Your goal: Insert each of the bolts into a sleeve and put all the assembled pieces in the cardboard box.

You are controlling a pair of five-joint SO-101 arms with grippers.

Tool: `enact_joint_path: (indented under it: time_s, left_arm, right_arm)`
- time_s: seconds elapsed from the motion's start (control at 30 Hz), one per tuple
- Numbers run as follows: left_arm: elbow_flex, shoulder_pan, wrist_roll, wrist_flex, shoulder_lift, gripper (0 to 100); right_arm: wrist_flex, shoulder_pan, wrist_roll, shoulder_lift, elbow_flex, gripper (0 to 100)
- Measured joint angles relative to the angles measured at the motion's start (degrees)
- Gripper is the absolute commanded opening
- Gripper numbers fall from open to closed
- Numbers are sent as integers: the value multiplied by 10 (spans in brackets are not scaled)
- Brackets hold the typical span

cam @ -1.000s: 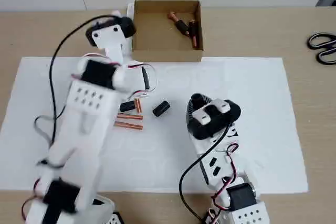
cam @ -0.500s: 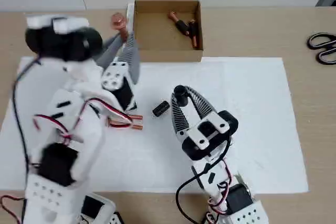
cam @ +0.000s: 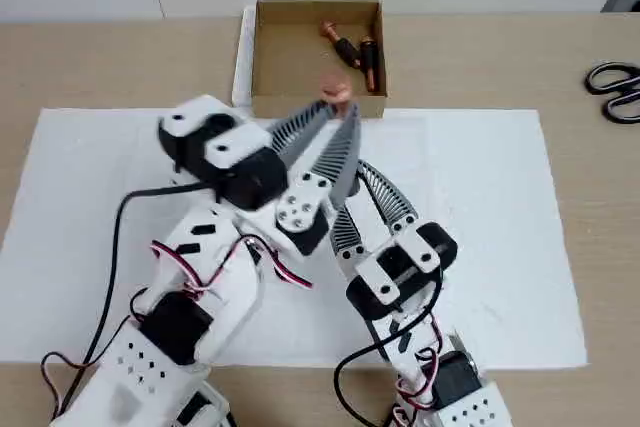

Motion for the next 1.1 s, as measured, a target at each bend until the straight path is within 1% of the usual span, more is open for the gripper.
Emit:
enact_joint_path:
  time_s: [0.1,0.27,0.57,0.67,0.8,1.0,1.1]
  left_arm:
    - [0,-3,-2,4,-3,6]
    - [-1,0,-2,93,-4,6]
    - [-18,-16,-2,114,-6,6]
    - [-41,-15,0,146,-7,6]
    - [-48,-15,49,185,-7,6]
    - [-74,-16,95,240,-7,6]
    - [-80,-17,106,265,-9,6]
  right_arm:
    - [-2,2,0,0,0,6]
    - [-2,0,0,0,0,6]
    - [-2,2,1,0,0,6]
    - [-2,2,1,0,0,6]
    - [-2,0,1,0,0,6]
    - [-2,0,2,0,0,6]
    - [-2,0,2,1,0,6]
